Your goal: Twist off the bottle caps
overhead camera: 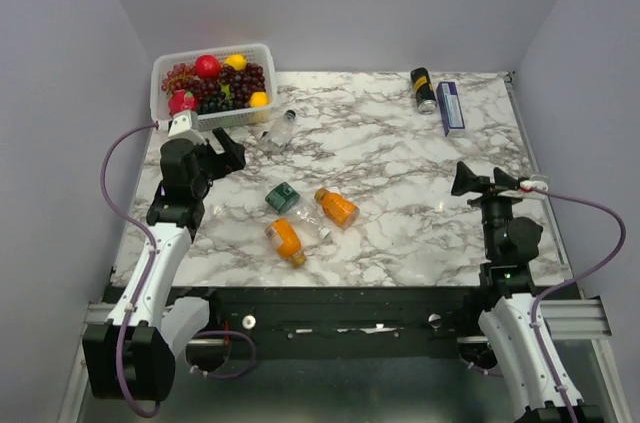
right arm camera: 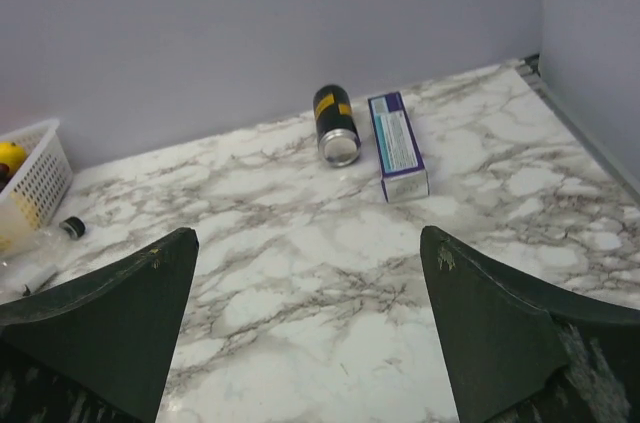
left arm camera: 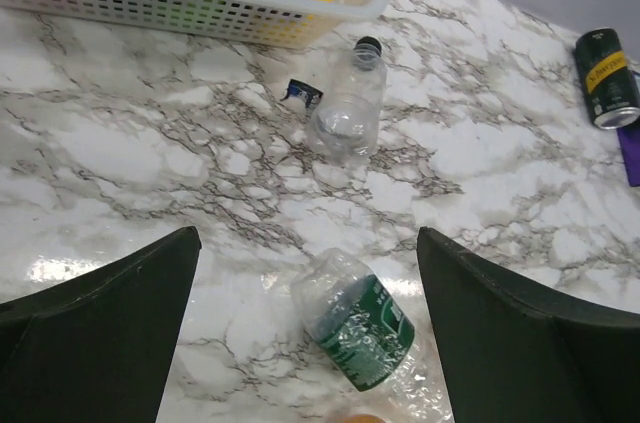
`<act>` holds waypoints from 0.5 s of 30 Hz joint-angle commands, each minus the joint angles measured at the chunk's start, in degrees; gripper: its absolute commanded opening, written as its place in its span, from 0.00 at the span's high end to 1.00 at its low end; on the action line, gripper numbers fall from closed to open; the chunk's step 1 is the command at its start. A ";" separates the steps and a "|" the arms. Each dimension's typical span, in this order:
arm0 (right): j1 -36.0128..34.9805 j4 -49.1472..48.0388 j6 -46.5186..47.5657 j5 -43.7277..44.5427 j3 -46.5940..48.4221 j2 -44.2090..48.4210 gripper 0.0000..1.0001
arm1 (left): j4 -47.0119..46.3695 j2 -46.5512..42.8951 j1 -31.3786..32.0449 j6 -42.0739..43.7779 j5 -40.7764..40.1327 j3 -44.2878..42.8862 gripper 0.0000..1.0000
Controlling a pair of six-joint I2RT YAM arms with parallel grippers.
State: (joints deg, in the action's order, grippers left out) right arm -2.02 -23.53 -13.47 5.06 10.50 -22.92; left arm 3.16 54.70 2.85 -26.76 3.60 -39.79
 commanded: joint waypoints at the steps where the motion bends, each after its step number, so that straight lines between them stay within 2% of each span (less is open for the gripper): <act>1: 0.26 14.45 -7.41 3.89 9.26 -3.78 0.00 | 4.73 -1.61 0.14 -5.40 5.11 -3.97 0.01; 3: 0.26 20.00 -8.49 4.87 11.81 -5.64 0.00 | 6.15 -1.35 0.14 -6.19 7.47 -5.12 0.01; 5: 0.18 21.68 -7.19 1.81 14.28 -7.66 0.00 | 7.03 -0.91 -0.04 -7.42 10.54 -6.61 0.01; 8: 0.26 20.20 -4.28 -9.96 14.99 -9.42 0.00 | 6.95 0.41 -0.48 -9.09 18.00 -8.19 0.01; 12: 0.26 18.16 -1.91 -24.81 16.91 -13.72 0.00 | -0.32 2.43 -2.32 -8.66 35.39 -7.94 0.01; 13: 0.26 18.78 -2.08 -28.32 17.88 -14.78 0.00 | -5.13 2.95 -2.32 -8.83 43.61 -7.15 0.01; 15: -0.52 19.66 -1.56 -31.24 19.89 -17.84 0.00 | -6.76 2.70 -2.33 -7.18 46.32 -7.14 0.01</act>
State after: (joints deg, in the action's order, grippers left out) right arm -1.96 -6.24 -16.97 -11.84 25.82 -36.64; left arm 4.43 57.04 1.30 -34.72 30.76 -47.09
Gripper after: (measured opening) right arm 0.998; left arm 0.988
